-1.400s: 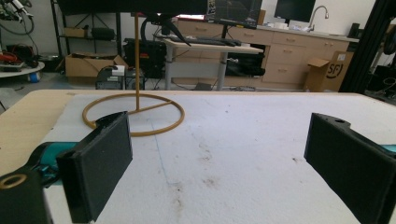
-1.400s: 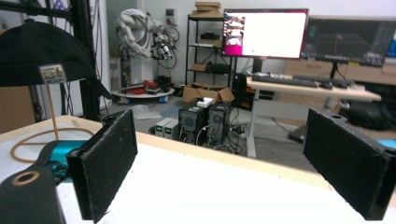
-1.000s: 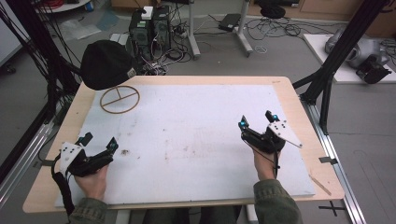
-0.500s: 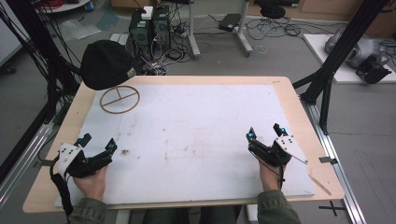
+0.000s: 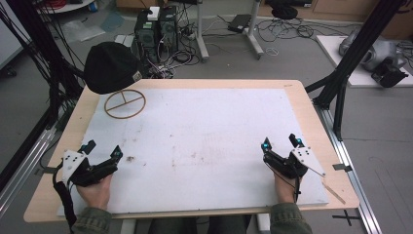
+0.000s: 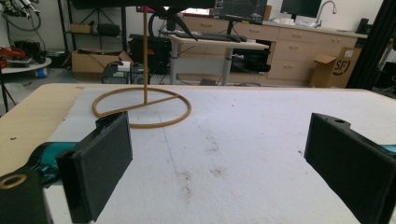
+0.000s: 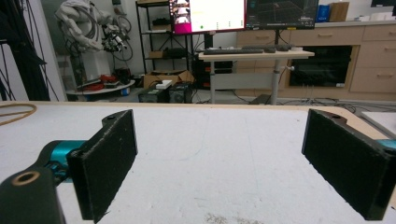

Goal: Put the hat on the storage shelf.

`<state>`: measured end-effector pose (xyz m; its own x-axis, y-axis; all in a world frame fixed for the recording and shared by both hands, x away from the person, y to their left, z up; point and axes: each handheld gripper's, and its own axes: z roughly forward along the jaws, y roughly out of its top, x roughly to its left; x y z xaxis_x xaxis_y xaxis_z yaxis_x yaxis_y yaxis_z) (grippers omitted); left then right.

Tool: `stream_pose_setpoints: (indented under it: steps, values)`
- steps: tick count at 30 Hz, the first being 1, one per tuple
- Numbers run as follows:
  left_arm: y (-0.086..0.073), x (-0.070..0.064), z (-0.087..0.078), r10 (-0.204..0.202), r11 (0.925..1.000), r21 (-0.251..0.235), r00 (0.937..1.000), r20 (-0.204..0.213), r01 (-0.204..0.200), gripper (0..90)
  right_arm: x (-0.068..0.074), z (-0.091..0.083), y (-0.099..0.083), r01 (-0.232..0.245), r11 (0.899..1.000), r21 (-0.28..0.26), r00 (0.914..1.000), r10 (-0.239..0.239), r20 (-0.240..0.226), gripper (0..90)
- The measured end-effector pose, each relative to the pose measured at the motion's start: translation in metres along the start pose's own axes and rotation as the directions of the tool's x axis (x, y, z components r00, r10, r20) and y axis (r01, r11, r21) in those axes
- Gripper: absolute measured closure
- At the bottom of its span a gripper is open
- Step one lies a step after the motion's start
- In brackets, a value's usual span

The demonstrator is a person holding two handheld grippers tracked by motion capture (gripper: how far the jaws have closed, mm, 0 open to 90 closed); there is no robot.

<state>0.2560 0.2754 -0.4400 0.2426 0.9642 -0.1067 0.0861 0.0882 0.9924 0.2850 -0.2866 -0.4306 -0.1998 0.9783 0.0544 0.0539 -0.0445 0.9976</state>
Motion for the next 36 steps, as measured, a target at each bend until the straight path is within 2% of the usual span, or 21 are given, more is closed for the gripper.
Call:
stream_pose_setpoints:
  steps: [5, 10, 14, 16, 20, 27, 36]
  values:
    - [-0.001, -0.001, -0.001, 0.001, 1.0, 0.003, 1.0, 0.003, -0.001, 8.0, -0.001, -0.003, 0.001, 0.001, 1.0, -0.017, 1.0, -0.001, 0.001, 9.5]
    - [0.0, 0.001, -0.003, -0.009, 0.9999, 0.006, 0.9999, 0.004, 0.009, 8.0, -0.002, -0.004, 0.001, -0.017, 1.0, -0.001, 0.9998, 0.017, 0.001, 9.6]
    - [-0.001, 0.003, -0.003, -0.02, 0.9998, 0.008, 0.9998, 0.003, 0.02, 8.1, 0.0, 0.0, -0.001, 0.002, 0.999, 0.032, 0.9999, -0.001, -0.012, 10.4]
    - [-0.001, 0.003, -0.003, -0.026, 0.9996, 0.008, 0.9997, 0.004, 0.026, 8.1, 0.001, 0.0, -0.002, 0.019, 0.999, 0.028, 0.9993, -0.018, -0.031, 15.1]
    - [-0.001, 0.005, -0.005, -0.031, 0.9995, 0.007, 0.9995, 0.0, 0.031, 8.1, 0.005, 0.003, -0.004, 0.024, 0.999, 0.041, 0.9981, -0.021, -0.058, 14.2]
    - [-0.001, 0.009, -0.01, -0.036, 0.9993, 0.005, 0.9992, -0.015, 0.036, 8.1, 0.008, 0.006, -0.004, 0.019, 0.999, 0.043, 0.9973, -0.016, -0.072, 12.3]
    - [-0.002, 0.006, -0.007, -0.032, 0.9994, 0.014, 0.9995, -0.002, 0.032, 8.2, 0.004, 0.006, -0.004, 0.013, 0.999, 0.047, 0.9977, -0.01, -0.068, 12.2]
